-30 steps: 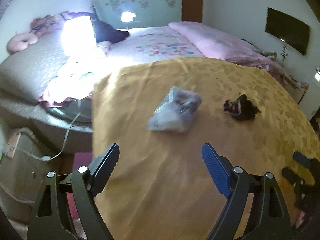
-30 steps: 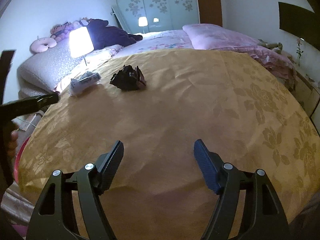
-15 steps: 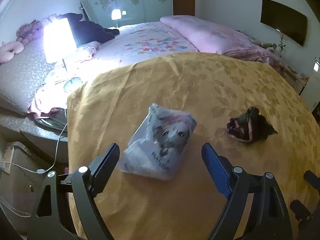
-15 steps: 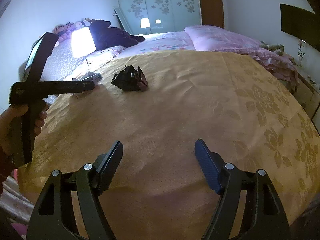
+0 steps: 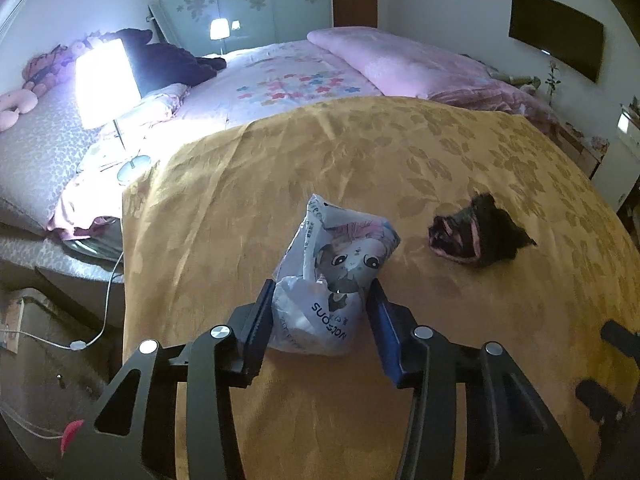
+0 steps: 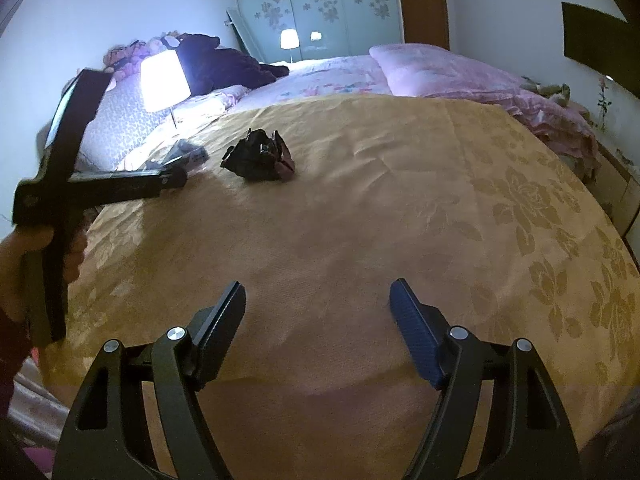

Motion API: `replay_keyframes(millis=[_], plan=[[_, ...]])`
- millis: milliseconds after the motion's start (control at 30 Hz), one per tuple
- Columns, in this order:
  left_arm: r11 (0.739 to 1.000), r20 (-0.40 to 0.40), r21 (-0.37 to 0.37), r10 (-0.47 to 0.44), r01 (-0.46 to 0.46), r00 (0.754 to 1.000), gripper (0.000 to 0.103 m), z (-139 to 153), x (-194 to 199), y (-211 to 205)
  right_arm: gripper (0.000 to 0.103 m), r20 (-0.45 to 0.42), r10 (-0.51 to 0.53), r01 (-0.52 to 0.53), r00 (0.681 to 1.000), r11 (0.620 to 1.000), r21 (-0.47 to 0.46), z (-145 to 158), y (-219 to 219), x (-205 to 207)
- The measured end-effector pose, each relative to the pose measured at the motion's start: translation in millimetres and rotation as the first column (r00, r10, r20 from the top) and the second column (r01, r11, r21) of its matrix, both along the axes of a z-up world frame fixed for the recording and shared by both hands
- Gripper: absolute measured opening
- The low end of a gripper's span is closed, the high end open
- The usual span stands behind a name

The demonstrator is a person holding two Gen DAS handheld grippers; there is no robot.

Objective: Collect trash
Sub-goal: 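Grasp the dark cloth with the right tool while the left tool holds the snack bag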

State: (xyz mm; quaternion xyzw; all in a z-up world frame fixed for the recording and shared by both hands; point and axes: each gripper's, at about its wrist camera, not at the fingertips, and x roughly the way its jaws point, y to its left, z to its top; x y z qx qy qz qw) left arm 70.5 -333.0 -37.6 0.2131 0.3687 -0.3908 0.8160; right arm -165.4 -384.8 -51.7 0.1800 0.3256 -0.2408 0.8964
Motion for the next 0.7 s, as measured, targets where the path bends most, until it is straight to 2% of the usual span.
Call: replay_keyframes(millis=[300, 700], plan=[[1.000, -0.013, -0.006, 0.004, -0.004, 1.000, 0.043, 1.4, -17.2, 17.7, 0.072, -0.002, 0.023, -0.023, 1.000, 0.999, -0.042, 20.4, -13.0, 25.0], [1.000, -0.020, -0.006, 0.030, -0.030, 0.999, 0.043, 4.8, -29.5, 45.5, 0.072, -0.033, 0.129, -0.131, 0.991, 0.989, -0.064, 33.8, -26.4, 107.8]])
